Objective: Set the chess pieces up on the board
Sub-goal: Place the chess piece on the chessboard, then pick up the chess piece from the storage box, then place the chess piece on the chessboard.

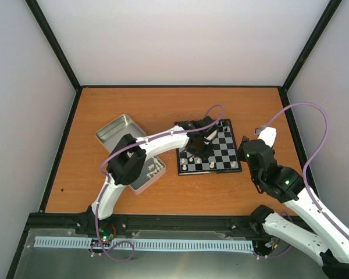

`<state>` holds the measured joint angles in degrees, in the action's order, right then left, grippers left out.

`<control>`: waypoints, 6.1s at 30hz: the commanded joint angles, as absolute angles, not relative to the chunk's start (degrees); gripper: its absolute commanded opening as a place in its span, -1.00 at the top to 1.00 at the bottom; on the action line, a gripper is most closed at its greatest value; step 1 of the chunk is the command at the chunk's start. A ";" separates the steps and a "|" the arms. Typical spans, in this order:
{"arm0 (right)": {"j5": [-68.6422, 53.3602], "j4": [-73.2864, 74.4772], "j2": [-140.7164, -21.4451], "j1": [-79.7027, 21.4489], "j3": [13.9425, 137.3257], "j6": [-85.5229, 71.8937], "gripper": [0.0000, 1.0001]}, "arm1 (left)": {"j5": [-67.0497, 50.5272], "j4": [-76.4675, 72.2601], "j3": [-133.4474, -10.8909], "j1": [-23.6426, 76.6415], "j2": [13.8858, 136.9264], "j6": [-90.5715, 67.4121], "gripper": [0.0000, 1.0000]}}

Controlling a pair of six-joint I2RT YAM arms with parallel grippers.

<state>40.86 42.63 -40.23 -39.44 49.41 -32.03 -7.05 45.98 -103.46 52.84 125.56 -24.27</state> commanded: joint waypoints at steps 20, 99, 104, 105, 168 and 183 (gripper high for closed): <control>40.36 40.87 -42.09 -39.11 48.74 -32.08 -0.15 | -7.94 46.40 -106.65 53.26 129.36 -21.47 0.80; 27.95 34.13 -49.26 -38.85 47.70 -33.53 -0.17 | 9.28 37.81 -53.13 38.41 93.07 -27.95 0.40; 27.31 33.56 -50.11 -38.80 47.88 -33.31 -0.17 | 6.99 38.16 -51.72 38.41 90.80 -27.60 0.31; 27.19 33.41 -50.29 -38.82 47.97 -33.24 -0.17 | 6.77 38.34 -51.61 38.41 90.69 -27.60 0.32; -38.77 8.76 -67.99 -38.86 53.53 -40.46 0.50 | -34.01 7.07 -48.40 38.41 59.95 -14.19 0.85; -21.35 15.06 -67.45 -38.85 53.02 -37.93 0.94 | -27.96 9.07 -47.84 38.41 60.20 -15.33 -0.02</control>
<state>-30.76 10.98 -67.70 -39.05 52.71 -40.95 -31.53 8.99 -46.54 38.61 60.93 -15.40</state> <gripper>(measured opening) 0.059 0.419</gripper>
